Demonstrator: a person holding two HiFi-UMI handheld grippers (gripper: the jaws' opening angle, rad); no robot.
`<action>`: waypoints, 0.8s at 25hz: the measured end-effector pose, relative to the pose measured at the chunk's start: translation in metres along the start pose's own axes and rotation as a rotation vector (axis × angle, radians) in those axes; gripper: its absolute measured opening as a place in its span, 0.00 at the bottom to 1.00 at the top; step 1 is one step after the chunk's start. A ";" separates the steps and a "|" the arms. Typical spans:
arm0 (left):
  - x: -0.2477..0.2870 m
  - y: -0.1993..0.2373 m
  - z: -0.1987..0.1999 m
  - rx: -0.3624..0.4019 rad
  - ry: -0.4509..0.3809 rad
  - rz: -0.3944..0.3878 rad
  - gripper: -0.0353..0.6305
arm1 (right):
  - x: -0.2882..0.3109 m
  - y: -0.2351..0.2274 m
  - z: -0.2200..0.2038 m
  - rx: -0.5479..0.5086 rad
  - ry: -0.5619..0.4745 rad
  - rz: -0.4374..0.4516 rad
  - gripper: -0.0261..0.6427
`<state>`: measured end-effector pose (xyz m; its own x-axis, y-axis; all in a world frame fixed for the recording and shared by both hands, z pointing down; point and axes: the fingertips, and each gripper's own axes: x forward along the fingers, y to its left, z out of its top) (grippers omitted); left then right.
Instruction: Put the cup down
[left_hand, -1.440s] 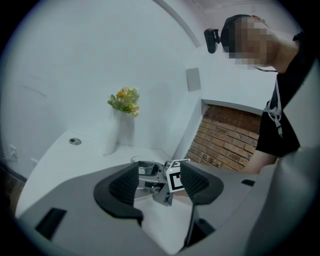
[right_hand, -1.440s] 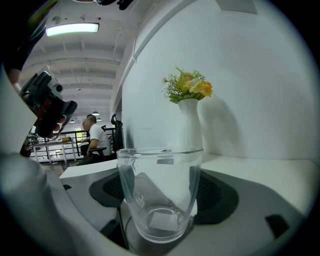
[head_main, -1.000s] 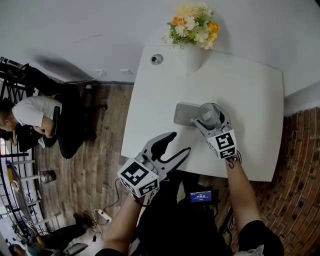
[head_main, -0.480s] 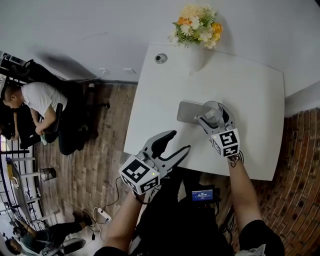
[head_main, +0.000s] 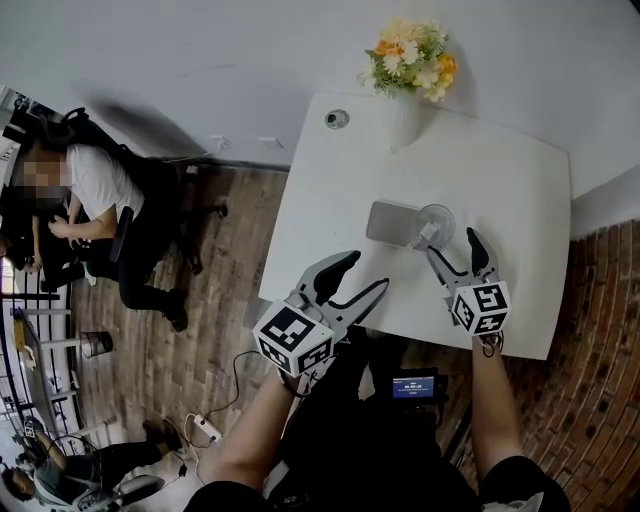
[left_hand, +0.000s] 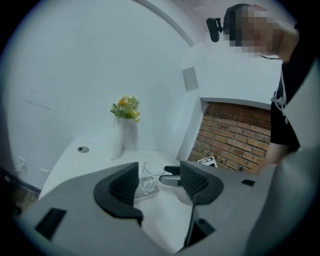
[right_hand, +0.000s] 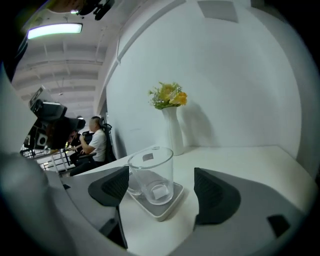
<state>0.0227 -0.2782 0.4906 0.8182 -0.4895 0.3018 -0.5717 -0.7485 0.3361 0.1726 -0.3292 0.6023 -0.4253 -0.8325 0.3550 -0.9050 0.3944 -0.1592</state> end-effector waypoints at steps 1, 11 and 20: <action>-0.001 0.001 0.001 0.007 -0.003 0.007 0.45 | -0.006 0.000 0.005 0.023 -0.008 -0.004 0.64; -0.018 -0.013 0.021 0.038 -0.066 -0.038 0.45 | -0.066 0.048 0.060 0.116 -0.032 0.084 0.63; -0.023 -0.028 0.030 0.075 -0.087 -0.072 0.45 | -0.089 0.100 0.082 -0.026 0.004 0.114 0.59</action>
<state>0.0217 -0.2598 0.4476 0.8612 -0.4673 0.1999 -0.5074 -0.8130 0.2857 0.1191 -0.2472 0.4795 -0.5252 -0.7804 0.3394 -0.8504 0.4963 -0.1748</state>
